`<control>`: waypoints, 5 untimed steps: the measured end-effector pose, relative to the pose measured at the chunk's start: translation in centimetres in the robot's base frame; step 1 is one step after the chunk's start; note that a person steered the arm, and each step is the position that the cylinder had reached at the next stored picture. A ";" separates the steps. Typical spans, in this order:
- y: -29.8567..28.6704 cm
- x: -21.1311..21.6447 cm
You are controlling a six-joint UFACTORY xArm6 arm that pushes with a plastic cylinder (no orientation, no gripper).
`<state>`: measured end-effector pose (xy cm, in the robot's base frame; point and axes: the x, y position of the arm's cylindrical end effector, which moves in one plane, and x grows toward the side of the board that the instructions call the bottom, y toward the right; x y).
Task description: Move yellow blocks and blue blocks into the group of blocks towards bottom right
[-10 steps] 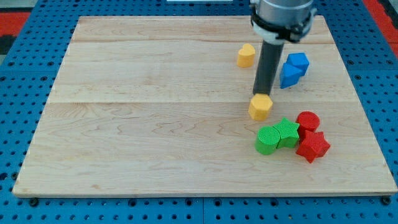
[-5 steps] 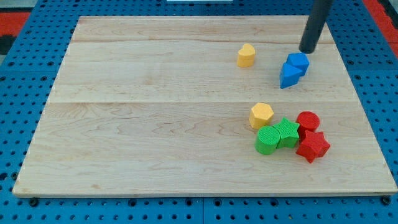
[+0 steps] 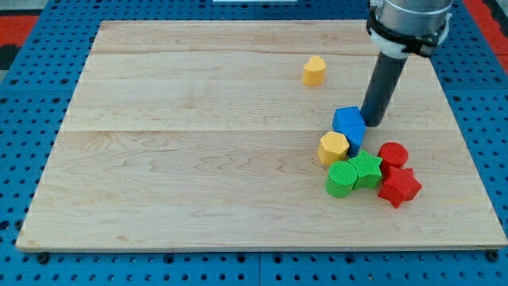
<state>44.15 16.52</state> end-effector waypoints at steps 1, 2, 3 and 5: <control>0.3 1.4; 2.9 -2.9; 3.9 -9.0; -2.1 -13.5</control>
<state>30.65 14.46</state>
